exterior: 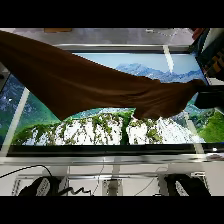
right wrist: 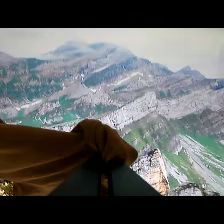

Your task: Fold the clothes and pants, and hang the long-sleeved shirts on hangers.

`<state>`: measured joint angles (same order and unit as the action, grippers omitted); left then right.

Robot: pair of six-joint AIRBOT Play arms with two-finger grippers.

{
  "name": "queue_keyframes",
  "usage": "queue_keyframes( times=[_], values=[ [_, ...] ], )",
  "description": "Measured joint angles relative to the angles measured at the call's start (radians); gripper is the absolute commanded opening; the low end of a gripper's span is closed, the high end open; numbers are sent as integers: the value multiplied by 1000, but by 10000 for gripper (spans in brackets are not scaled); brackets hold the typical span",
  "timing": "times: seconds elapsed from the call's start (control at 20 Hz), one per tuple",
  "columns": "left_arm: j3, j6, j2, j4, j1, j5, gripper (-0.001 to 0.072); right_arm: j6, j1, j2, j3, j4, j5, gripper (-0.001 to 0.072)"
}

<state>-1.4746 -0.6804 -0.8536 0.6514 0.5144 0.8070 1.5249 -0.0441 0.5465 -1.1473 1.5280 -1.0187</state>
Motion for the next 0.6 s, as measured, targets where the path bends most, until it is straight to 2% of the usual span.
queue_keyframes(
  times=[0.35,0.6],
  values=[
    [8,0,-5,-2,9,-18,14,0,0,-174,-11,-78,-28,16],
    [93,0,-124,6,-80,55,14,1,0,-84,57,-101,-34,16]
  ],
)
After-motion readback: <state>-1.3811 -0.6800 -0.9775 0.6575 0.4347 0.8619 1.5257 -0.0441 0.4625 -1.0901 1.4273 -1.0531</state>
